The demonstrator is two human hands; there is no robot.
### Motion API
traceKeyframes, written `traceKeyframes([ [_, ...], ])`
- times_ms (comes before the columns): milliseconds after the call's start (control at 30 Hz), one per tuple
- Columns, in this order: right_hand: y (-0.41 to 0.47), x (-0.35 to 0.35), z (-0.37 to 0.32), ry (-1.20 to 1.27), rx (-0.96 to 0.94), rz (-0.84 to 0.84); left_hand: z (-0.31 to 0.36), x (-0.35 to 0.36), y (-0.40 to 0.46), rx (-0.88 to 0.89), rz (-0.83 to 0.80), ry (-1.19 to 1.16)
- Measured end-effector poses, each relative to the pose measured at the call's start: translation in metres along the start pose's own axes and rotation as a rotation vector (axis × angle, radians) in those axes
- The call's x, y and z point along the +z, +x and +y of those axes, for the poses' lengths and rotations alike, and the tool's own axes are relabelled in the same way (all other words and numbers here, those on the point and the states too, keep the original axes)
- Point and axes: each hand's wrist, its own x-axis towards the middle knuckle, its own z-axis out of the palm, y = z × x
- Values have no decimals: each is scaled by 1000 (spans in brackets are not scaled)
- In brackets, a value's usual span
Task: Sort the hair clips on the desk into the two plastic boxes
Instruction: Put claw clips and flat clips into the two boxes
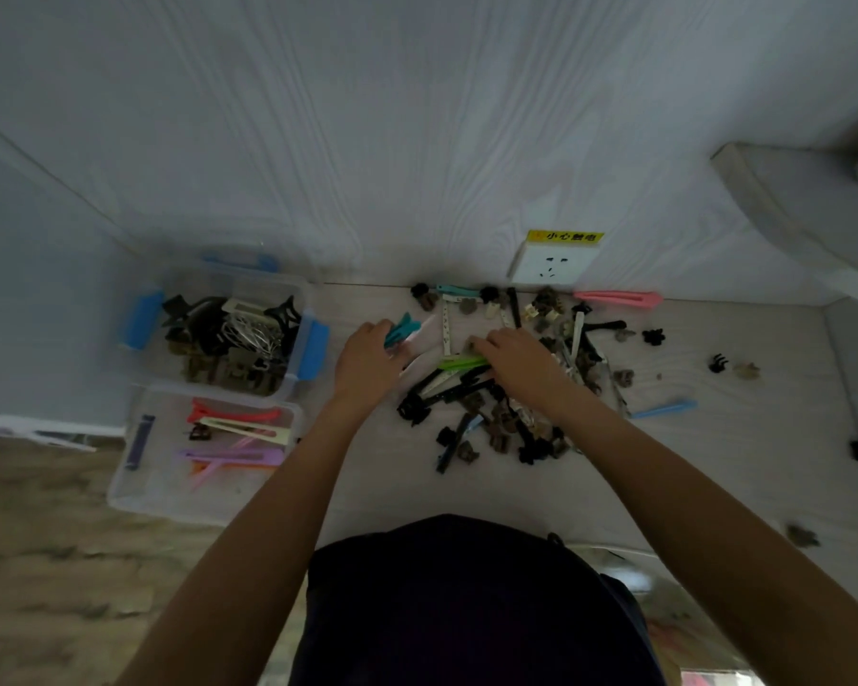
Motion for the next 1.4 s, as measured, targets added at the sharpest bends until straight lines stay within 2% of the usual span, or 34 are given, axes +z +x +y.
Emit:
traceKeyframes([
  [100,0,-5,3,-4,54,-55,-1,0,-6,-16,-1,108],
  [200,-6,-7,7,-34,7,-5,-3,2,-10,-39,-19,199],
  [367,-9,-23,0,33,36,98,-5,1,-8,-22,-117,191],
  [500,10,-21,-28,55,-78,21,-7,1,-5,7,-151,284],
  [600,18,-10,-39,50,-146,-8,-9,1,-5,26,-143,260],
  [900,10,0,-36,-41,-26,-67,-11,3,-11,90,-73,335],
  [1033,0,0,-29,-124,44,-21,-10,1,-12,113,-77,356],
  [1133,-9,-8,-28,-49,102,65,-3,-4,-17,124,-64,289],
  [1267,-24,-21,-37,324,322,163,16,-25,-33,195,9,72],
  [1400,-33,-34,-57,561,430,184,22,-59,-61,256,87,-63],
])
